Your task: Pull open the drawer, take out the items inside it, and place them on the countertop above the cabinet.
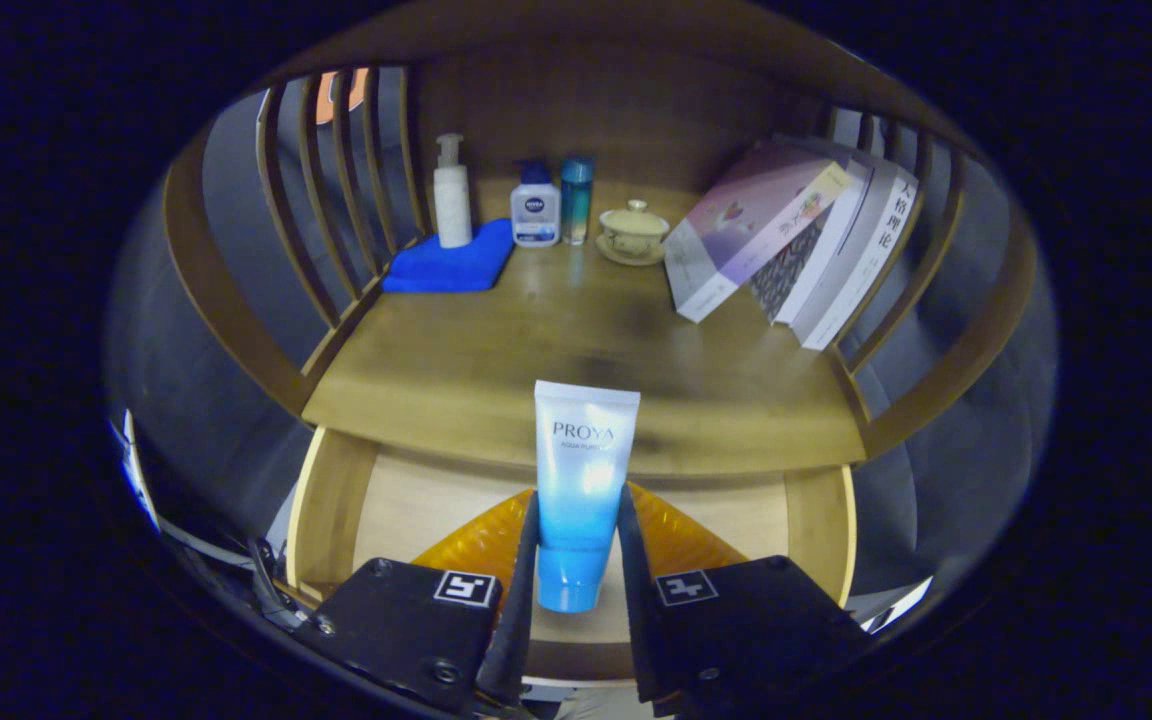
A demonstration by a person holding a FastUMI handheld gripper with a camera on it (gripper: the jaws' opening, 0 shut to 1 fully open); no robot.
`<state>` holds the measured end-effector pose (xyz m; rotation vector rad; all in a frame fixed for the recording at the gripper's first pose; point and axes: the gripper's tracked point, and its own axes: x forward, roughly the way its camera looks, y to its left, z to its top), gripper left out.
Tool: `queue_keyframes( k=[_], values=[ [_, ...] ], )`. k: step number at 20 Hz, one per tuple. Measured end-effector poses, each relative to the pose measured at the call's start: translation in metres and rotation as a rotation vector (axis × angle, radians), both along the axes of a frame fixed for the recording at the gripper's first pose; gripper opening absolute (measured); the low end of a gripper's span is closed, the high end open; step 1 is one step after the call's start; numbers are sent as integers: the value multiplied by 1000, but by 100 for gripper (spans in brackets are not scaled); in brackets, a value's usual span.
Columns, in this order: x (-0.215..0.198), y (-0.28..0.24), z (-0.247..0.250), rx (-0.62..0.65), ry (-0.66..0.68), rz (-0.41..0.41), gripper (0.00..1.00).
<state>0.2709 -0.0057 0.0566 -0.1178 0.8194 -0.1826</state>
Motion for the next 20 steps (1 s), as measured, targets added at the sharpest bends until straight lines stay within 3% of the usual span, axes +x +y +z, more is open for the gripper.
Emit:
queue_keyframes(
  k=[8,11,20],
  values=[
    [46,1,13,-43,-180,59,45],
    [61,0,11,-113,-215,83,45],
    [105,-18,-7,-200,-243,53,45]
  ],
)
